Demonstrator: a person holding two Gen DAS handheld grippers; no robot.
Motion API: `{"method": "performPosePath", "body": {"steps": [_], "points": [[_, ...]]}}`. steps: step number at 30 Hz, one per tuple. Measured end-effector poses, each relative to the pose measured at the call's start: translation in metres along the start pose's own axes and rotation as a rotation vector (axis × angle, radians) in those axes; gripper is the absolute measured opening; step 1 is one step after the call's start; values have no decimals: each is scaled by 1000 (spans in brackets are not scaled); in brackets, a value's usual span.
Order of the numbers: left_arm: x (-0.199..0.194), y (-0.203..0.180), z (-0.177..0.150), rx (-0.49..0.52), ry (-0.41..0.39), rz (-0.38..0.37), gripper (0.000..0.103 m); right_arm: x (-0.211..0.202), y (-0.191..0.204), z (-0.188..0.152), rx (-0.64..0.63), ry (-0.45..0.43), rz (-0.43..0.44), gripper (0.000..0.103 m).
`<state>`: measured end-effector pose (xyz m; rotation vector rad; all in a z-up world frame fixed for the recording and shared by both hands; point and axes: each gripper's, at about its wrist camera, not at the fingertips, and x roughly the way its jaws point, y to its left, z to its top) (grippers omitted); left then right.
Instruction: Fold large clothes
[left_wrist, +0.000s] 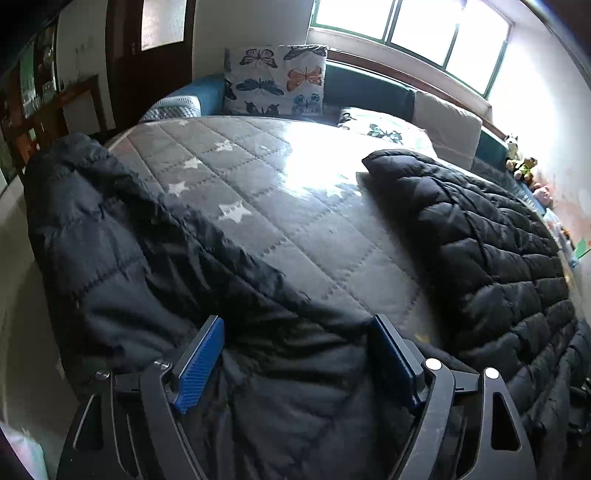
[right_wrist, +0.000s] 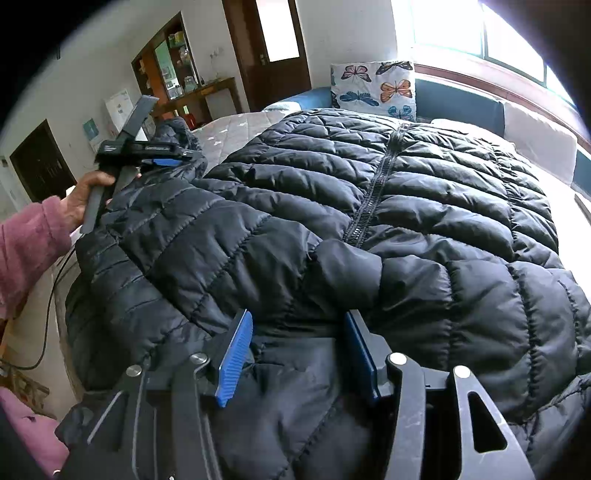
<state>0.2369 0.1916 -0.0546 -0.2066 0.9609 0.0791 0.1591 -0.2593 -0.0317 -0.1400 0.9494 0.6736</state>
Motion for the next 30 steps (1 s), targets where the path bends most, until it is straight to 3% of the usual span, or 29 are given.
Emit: {"method": "performPosePath", "body": {"steps": [5,11,17,30], "points": [[4,-2,12,-18,7,20,86,0,1,-1,0,-4,1,58],[-49,16,7,-41,-109,11,86,0,1,-1,0,-5,10,60],[-92,64,3,-113,-192,42,86,0,2,-1,-4,-7,17,61],[-23,109,12,-121,-82,173,82,1,3,-1,-8,-5,27,65]]}}
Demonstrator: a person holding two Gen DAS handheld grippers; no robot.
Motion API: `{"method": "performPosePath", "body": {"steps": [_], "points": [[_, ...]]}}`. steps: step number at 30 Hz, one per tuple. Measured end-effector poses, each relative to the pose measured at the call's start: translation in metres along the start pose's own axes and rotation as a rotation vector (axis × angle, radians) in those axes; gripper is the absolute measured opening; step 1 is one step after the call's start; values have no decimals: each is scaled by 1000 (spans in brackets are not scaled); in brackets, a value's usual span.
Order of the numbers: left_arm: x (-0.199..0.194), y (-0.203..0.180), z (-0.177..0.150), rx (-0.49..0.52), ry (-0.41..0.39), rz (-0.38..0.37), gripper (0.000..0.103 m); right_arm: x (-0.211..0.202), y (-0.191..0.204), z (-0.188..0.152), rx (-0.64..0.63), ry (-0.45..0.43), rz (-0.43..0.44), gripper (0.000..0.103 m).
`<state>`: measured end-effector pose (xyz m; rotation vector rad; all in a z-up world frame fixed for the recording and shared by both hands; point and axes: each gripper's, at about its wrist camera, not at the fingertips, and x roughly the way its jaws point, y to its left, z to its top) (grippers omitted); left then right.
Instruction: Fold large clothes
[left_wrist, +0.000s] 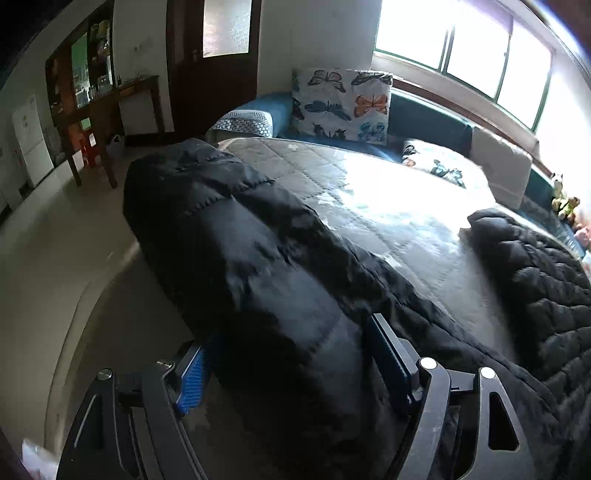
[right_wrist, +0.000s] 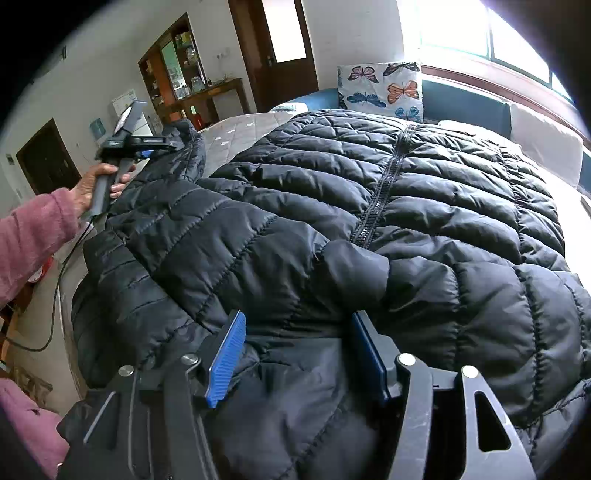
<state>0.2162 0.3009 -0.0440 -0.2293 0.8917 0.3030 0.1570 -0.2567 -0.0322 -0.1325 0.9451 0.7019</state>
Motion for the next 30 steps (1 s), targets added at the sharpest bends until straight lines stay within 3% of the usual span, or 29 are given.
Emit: {"method": "performPosePath", "body": {"steps": [6,11,16,22,24,30], "points": [[33,1,20,22,34,97,82,0,0,0,2,-2,3,66],[52,2,45,15,53,136,82,-1,0,-1,3,-3,8,66],[23,6,76,23,-45,109,82,0,1,-1,-2,0,5,67],[-11,34,97,-72,-156,-56,81,0,1,-1,-1,-5,13,69],[-4,34,98,-62,-136,-86,78,1,0,-1,0,-7,17,70],[47,43,99,-84,-25,-32,69,0,0,-1,-1,-13,31,72]]}}
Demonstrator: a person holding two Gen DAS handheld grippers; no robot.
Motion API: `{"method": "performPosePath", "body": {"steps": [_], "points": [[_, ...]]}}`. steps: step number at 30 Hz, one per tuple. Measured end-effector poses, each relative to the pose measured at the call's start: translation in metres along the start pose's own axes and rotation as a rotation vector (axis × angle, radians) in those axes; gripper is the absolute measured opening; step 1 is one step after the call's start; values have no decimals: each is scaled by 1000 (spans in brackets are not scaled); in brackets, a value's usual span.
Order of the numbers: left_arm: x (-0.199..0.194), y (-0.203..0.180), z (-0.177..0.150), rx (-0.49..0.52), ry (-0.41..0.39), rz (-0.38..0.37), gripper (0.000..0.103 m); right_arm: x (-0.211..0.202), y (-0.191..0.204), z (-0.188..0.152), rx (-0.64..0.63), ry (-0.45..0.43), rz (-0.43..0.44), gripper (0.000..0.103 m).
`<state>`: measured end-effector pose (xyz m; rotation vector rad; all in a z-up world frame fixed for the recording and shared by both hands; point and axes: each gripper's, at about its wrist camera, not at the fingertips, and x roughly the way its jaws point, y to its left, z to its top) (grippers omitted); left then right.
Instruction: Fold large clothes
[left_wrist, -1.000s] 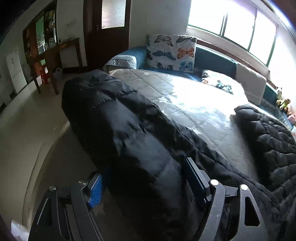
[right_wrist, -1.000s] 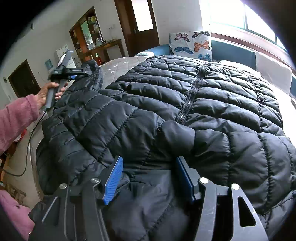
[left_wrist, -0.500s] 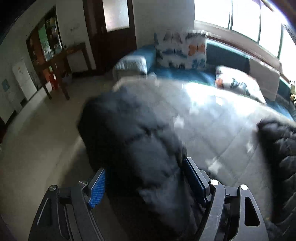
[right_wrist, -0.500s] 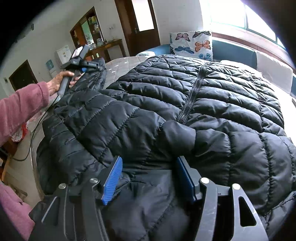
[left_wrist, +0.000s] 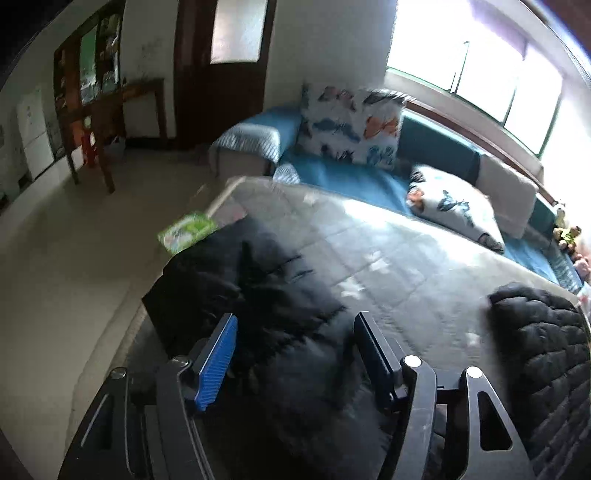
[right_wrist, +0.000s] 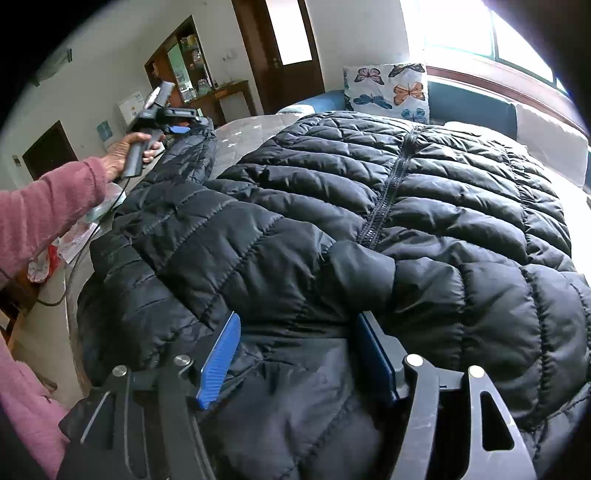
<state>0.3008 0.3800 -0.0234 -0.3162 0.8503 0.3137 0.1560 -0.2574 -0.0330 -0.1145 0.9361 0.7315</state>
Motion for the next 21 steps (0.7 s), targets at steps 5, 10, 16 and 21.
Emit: {"method": "performPosePath", "body": {"steps": [5,10,16,21], "points": [[37,7,0,-10,70,36,71,-1,-1,0,3,-2,8,72],[41,1,-1,11,62,90,72,-2,0,-1,4,-4,11,73],[-4,17,2,-66,-7,66,75,-1,0,-1,-1,-5,6,73],[-25,47,-6,-206,4,24,83,0,1,-1,-9,-6,-1,74]]}}
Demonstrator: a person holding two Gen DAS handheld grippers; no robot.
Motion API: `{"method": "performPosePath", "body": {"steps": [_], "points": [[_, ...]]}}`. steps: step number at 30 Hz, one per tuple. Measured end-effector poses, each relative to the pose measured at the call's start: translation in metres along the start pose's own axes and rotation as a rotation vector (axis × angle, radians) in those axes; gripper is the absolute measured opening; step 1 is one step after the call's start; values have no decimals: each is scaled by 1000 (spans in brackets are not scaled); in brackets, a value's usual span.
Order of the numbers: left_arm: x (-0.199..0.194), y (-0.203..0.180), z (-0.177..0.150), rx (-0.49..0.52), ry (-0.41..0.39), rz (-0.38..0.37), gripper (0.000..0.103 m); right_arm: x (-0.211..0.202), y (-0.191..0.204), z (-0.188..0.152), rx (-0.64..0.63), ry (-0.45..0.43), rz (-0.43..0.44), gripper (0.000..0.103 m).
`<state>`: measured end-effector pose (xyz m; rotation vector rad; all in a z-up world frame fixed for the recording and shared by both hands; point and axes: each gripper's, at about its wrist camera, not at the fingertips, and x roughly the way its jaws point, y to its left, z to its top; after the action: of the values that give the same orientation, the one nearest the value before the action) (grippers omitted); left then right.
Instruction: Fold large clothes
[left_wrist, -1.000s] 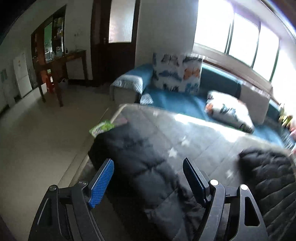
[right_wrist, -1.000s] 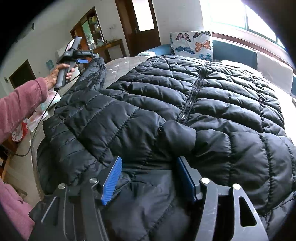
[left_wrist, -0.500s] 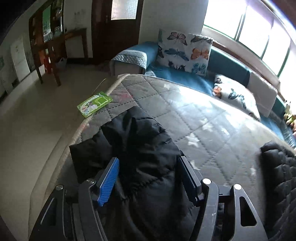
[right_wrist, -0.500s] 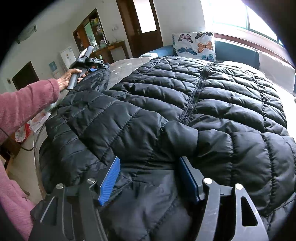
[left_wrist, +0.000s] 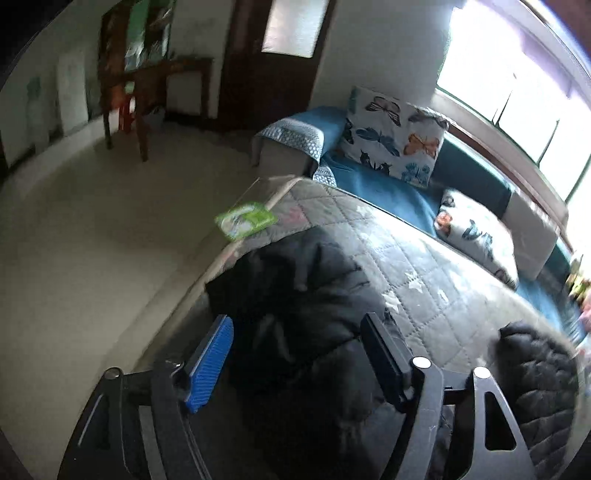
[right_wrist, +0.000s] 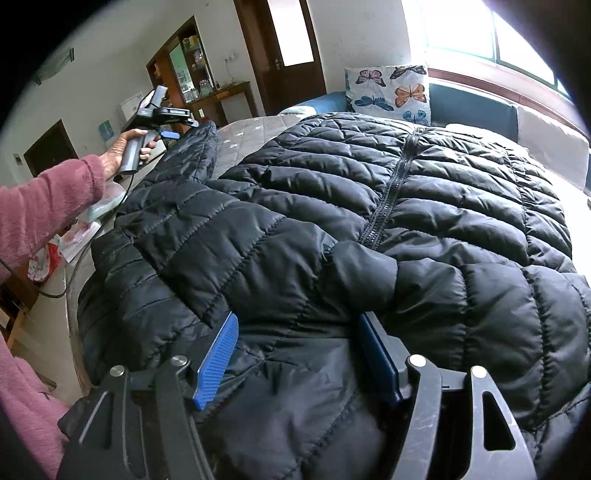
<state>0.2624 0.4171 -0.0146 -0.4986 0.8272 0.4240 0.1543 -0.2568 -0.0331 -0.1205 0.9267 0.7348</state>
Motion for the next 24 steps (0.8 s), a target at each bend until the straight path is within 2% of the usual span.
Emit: {"method": "performPosePath", "body": {"steps": [4,10,17,21,24], "points": [[6,14,-16,-68,84,-90,84,0,0,0,-1,-1,0,75],[23,11,-31,-71,133,-23,85,0,0,-1,-1,-1,-1,75],[34,-3,-39,14,87,71,83,0,0,-1,0,-3,3,76],[25,9,-39,-96,76,20,83,0,0,-1,-1,-6,4,76],[15,20,-38,-142,51,3,84,0,0,-1,-1,-7,5,76]]}}
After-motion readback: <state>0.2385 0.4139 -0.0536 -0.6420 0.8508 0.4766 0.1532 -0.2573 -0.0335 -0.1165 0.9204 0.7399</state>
